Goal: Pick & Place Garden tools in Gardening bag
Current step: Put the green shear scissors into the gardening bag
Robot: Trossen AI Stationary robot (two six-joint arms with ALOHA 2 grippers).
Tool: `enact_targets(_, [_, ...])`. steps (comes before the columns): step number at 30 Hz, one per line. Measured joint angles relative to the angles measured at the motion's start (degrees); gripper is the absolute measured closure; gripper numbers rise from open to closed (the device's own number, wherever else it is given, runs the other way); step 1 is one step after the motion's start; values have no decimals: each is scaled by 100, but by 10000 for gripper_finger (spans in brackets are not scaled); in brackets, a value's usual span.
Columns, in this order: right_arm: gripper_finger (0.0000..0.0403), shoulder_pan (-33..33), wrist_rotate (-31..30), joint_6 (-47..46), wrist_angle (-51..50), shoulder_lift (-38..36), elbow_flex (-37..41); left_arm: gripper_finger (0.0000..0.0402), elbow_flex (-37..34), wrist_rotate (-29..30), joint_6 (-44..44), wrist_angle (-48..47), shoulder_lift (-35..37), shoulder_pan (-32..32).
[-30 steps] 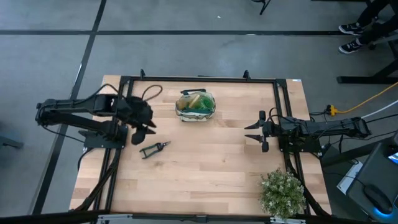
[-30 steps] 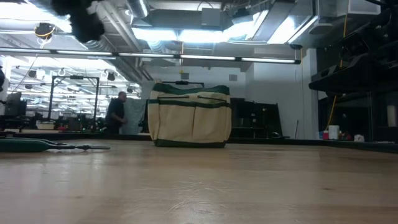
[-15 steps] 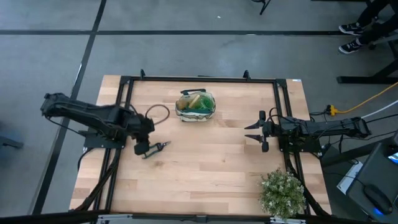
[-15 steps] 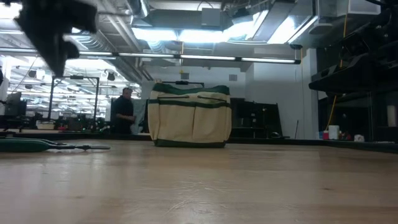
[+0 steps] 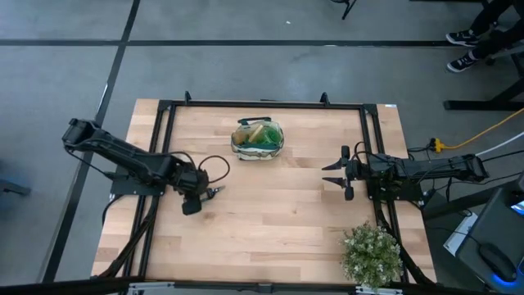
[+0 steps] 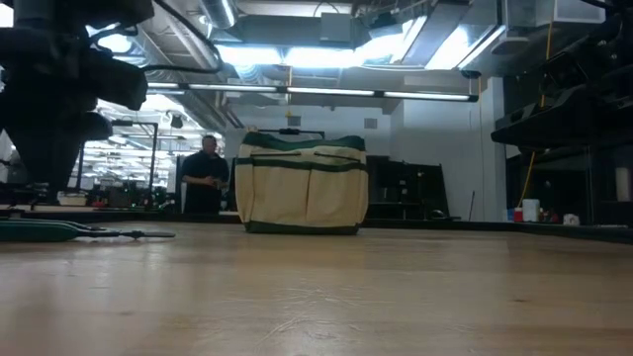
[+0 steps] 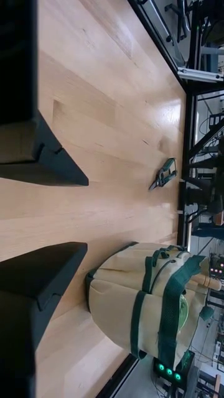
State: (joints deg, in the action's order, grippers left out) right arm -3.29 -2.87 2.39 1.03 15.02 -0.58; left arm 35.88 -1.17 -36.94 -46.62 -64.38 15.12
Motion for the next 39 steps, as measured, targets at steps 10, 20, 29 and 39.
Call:
enact_targets(10, [243, 0, 0, 0, 1, -1, 0, 259, -5, -22, -147, 308, -622, 277])
enact_targets(20, [243, -2, 0, 0, 0, -1, 0, 258, -5, 317, 130, 695, -1528, 519])
enact_targets(29, [243, -1, 0, 0, 1, -1, 0, 261, 19, 345, 233, 682, -1849, 517])
enact_targets(39, [243, -2, 0, 0, 1, 0, 0, 352, 8, 413, 750, 723, -1855, 505])
